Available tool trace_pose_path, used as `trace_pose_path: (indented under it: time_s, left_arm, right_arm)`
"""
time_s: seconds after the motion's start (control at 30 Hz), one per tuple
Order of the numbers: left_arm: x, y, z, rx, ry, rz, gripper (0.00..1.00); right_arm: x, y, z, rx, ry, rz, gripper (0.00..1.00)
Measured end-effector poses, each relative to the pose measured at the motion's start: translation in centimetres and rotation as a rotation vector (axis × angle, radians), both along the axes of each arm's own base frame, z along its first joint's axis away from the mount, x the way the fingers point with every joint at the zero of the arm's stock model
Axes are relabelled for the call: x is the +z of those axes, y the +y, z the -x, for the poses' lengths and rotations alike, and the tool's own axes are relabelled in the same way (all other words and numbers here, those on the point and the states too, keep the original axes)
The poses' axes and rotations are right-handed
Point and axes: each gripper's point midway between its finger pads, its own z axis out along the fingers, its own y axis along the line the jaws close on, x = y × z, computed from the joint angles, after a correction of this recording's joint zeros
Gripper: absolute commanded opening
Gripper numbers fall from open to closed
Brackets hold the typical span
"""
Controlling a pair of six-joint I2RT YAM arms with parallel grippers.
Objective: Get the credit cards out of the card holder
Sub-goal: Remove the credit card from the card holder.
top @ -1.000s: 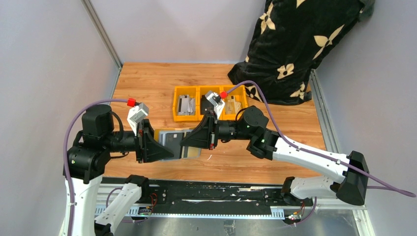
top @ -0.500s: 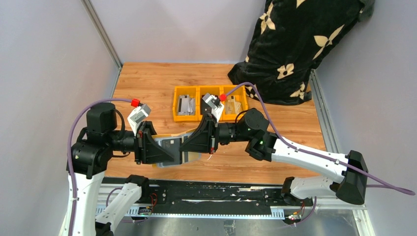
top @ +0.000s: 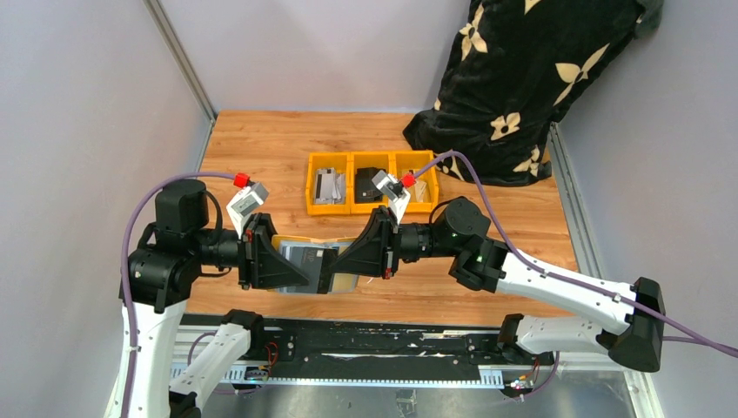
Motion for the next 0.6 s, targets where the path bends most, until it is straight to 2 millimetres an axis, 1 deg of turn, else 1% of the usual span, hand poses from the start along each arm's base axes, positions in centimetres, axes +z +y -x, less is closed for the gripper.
trace_pose_path:
  time_s: [0.13, 0.17, 0.2, 0.27, 0.3, 0.33, 0.4, 0.47, 0.57, 0.6]
  left_arm:
    - [0.2, 0.0, 0.2, -0.002, -0.011, 0.004, 0.17]
    - [0.2, 0.0, 0.2, 0.000, -0.012, 0.003, 0.15]
    - [0.1, 0.0, 0.2, 0.001, -0.012, 0.002, 0.12]
    - [0.1, 0.0, 0.2, 0.003, -0.012, 0.001, 0.04]
    - [0.1, 0.0, 0.2, 0.004, -0.012, 0.000, 0.01]
    - [0.1, 0.0, 0.1, 0.007, -0.014, -0.001, 0.00]
    - [0.0, 0.1, -0.1, 0.022, -0.018, -0.010, 0.00]
    - [-0.1, 0.1, -0.4, 0.037, -0.021, -0.020, 0.00]
    - [-0.3, 0.1, -0.7, 0.056, -0.025, -0.031, 0.00]
    - [-0.3, 0.1, -0.8, 0.059, -0.026, -0.033, 0.00]
  right_arm:
    - [0.1, -0.3, 0.1, 0.001, -0.006, 0.000, 0.00]
    - [0.1, -0.3, 0.2, 0.002, -0.006, 0.000, 0.00]
    - [0.1, -0.3, 0.2, 0.002, -0.006, 0.000, 0.06]
    - [0.0, -0.2, 0.1, 0.002, -0.006, 0.000, 0.29]
    - [0.0, -0.2, 0.2, 0.003, -0.002, 0.002, 0.38]
    - [0.0, -0.1, 0.2, 0.006, 0.004, 0.004, 0.44]
    - [-0.2, 0.1, 0.4, 0.018, 0.009, 0.005, 0.50]
    - [-0.2, 0.3, 0.6, 0.030, 0.017, 0.004, 0.50]
    - [-0.2, 0.7, 0.8, 0.046, 0.021, -0.006, 0.38]
    - [-0.2, 0.9, 0.8, 0.049, 0.027, -0.008, 0.32]
